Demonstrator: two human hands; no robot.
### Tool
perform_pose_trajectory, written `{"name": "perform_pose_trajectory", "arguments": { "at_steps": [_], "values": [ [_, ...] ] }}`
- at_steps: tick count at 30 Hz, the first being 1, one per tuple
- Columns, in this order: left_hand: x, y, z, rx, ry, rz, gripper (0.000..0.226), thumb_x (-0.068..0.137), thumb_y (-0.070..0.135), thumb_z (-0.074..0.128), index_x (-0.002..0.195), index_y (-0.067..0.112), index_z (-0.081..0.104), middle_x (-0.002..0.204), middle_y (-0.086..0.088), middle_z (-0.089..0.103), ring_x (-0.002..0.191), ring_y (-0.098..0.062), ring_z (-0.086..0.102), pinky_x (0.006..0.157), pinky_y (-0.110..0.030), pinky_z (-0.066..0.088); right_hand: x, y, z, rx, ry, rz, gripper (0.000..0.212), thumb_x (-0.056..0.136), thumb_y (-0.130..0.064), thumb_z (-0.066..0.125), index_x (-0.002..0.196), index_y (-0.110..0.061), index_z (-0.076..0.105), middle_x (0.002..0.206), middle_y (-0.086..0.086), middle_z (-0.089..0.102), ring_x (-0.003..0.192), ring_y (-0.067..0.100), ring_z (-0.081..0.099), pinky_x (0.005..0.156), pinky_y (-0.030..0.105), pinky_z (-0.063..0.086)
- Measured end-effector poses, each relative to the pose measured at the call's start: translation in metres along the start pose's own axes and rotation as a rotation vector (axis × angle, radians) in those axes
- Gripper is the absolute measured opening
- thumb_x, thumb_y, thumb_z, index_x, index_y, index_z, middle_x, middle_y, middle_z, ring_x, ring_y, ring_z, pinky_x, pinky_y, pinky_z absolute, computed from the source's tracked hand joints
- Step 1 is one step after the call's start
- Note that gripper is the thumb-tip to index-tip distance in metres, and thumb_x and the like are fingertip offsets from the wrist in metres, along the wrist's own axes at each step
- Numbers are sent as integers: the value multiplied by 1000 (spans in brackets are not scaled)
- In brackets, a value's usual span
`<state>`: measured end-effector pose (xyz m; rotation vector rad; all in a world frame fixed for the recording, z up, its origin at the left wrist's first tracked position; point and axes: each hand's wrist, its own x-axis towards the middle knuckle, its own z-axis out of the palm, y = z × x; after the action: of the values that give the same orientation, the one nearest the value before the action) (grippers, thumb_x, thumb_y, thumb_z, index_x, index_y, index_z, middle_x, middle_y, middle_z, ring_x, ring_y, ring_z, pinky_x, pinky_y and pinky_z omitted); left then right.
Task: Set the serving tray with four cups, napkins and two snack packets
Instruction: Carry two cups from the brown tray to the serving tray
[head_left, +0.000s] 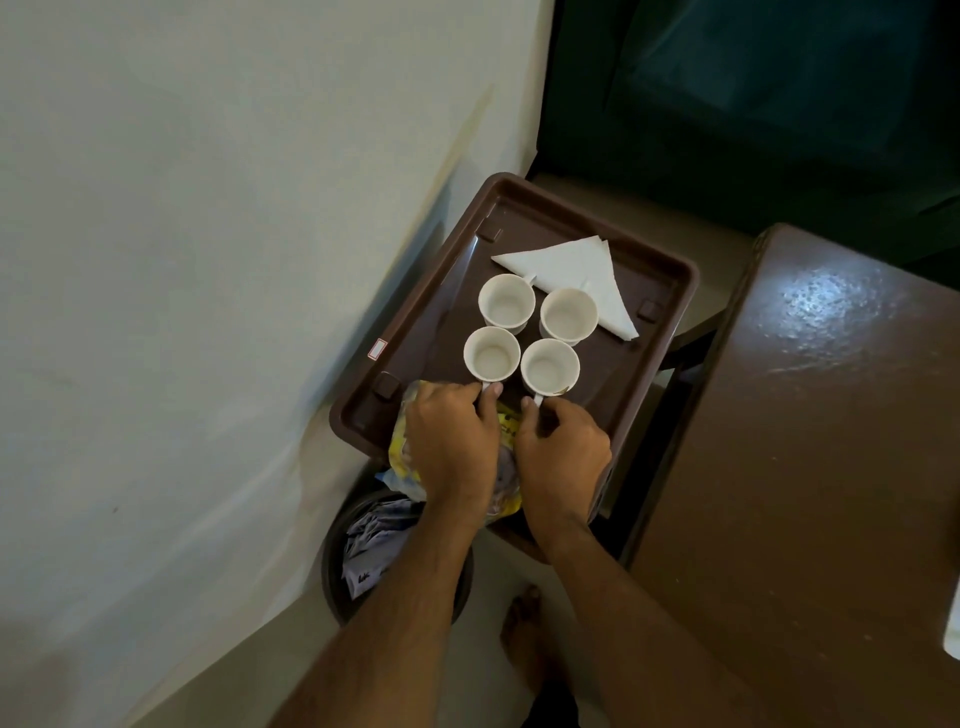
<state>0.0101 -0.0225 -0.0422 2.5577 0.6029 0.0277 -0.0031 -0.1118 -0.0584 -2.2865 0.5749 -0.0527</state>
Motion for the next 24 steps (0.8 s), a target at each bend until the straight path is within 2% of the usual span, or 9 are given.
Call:
{"name": "perform_pose_trajectory", "arguments": {
  "at_steps": [2, 4, 9, 13, 16, 19, 21, 24],
  "values": [
    [-2, 0, 2, -3, 28, 6, 30, 99, 28, 69, 77, 9, 77, 70, -7, 72, 74, -19, 56, 64, -38, 47, -1, 2, 0, 23, 22, 11, 20, 95, -22, 70, 78, -13, 73, 70, 0, 69, 61, 11, 58, 60, 21, 40],
    [-3, 1, 4, -5, 51, 12, 30, 99, 24, 69, 74, 8, 75, 67, -7, 70, 71, -15, 49, 61, -33, 36, -1, 4, -1, 46, 43, 37, 23, 96, -23, 68, 74, -14, 72, 67, -2, 67, 59, 11, 58, 59, 16, 39],
    [-7, 4, 3, -97, 87, 19, 34, 97, 16, 71, 64, 8, 65, 59, -7, 61, 61, -16, 43, 59, -30, 27, 0, 7, -4, 98, 71, 59, 24, 95, -22, 69, 72, -14, 73, 64, -3, 68, 57, 12, 61, 63, 7, 39],
    [-13, 8, 0, -167, 138, -17, 35, 97, 18, 71, 64, 9, 66, 56, -4, 58, 53, -16, 41, 52, -28, 22, -1, 8, -10, 114, 75, 43, 20, 94, -20, 71, 75, -14, 76, 65, -3, 69, 58, 11, 62, 62, 24, 50],
    [-19, 11, -4, -179, 196, -40, 35, 97, 19, 71, 64, 10, 66, 54, -3, 57, 50, -18, 42, 48, -28, 27, -2, 9, -19, 136, 74, 25, 20, 94, -18, 72, 74, -14, 75, 64, -3, 69, 57, 11, 62, 58, 22, 50],
    [-29, 15, -6, -199, 248, -47, 33, 97, 19, 72, 66, 8, 69, 55, -5, 60, 50, -22, 47, 48, -37, 39, -4, 8, -33, 169, 81, -6, 20, 93, -15, 73, 74, -13, 74, 64, -2, 69, 57, 12, 63, 57, 8, 40],
    [-38, 20, -7, -202, 257, -54, 31, 98, 20, 70, 70, 7, 73, 57, -6, 63, 51, -25, 52, 51, -40, 44, -4, 9, -43, 215, 91, -23, 23, 94, -13, 72, 71, -10, 72, 62, 0, 67, 56, 14, 61, 56, 12, 40],
    [-52, 31, -10, -207, 282, -43, 30, 98, 18, 70, 70, 7, 73, 55, -5, 61, 52, -23, 49, 52, -34, 38, -5, 10, -60, 252, 110, -63, 22, 95, -11, 71, 72, -9, 73, 63, 0, 67, 57, 13, 61, 57, 13, 42]
  ]
}}
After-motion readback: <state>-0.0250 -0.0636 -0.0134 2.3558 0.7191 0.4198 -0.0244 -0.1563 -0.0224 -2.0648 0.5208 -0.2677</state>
